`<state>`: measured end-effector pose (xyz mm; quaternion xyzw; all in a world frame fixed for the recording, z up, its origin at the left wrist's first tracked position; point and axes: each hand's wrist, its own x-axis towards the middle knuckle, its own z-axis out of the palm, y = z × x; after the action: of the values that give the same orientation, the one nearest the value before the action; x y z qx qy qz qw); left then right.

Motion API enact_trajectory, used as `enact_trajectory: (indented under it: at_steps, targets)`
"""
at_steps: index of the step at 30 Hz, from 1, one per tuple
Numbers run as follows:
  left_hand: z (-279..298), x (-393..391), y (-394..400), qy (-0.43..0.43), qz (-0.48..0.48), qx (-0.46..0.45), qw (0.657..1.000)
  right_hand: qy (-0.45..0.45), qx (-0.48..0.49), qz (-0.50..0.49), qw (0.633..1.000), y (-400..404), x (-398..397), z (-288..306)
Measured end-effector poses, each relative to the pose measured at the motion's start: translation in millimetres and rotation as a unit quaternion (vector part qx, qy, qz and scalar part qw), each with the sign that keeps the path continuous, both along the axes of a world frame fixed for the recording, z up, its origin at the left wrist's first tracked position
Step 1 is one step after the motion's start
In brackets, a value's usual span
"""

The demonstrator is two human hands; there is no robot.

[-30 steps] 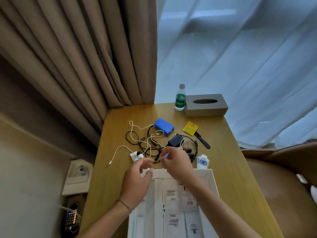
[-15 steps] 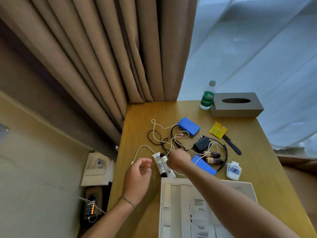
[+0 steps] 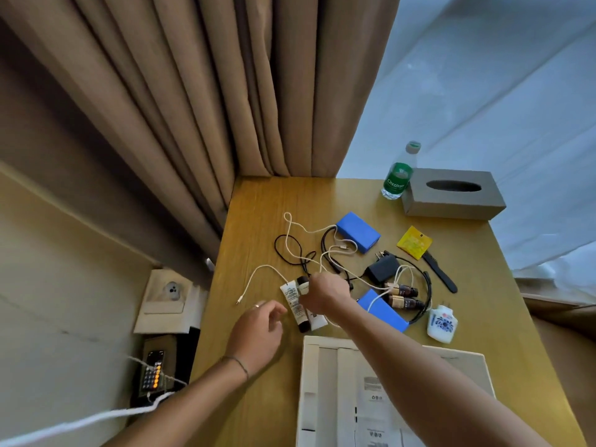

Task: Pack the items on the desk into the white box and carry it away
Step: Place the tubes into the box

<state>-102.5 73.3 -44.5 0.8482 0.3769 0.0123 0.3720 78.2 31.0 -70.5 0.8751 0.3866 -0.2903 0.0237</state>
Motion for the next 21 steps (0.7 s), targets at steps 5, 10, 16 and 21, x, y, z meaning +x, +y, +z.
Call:
enact_trajectory:
  at_steps: [5,10,16,21]
  targets:
    - [-10.7,12.5,7.5,0.032,-0.052,0.045,0.997,0.041,0.072,-0.071,0.994,-4.2,9.9,19.6]
    - [-21.3,26.3,10.8,0.063,-0.129,0.125,0.982,0.114,0.163,-0.135,0.971,-20.8,12.6,48.9]
    - [-31.1,43.8,16.5,0.14,-0.3,0.248,0.911,0.187,0.256,-0.197,0.928,-49.1,1.0,84.8]
    - [-31.0,54.4,20.8,0.177,-0.359,0.299,0.866,0.234,0.278,-0.251,0.897,-72.1,-10.2,95.5]
